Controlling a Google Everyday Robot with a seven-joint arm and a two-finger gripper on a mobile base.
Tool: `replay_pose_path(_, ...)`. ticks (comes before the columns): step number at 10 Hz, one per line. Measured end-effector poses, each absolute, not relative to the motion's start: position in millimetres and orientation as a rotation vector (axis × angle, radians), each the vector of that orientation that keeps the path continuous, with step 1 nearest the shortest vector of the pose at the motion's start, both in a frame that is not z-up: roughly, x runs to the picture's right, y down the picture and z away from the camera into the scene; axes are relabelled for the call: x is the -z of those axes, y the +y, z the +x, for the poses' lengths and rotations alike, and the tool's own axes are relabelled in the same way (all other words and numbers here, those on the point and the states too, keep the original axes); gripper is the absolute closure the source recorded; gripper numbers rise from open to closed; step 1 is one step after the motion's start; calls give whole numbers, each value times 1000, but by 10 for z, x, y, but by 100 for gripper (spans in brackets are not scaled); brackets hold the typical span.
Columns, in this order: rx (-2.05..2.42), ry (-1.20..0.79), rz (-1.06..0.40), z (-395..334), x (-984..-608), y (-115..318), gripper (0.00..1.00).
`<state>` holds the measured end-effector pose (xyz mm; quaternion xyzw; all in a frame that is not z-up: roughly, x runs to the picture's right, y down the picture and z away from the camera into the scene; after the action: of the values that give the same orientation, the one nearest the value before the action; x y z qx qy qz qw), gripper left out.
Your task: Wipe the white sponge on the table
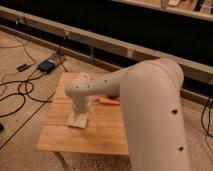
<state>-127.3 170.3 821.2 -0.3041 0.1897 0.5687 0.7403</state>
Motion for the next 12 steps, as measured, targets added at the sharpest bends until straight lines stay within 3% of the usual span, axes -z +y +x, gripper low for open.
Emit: replay_pose_path(12,-1278,311,-717,-1428,-8605,1800,35)
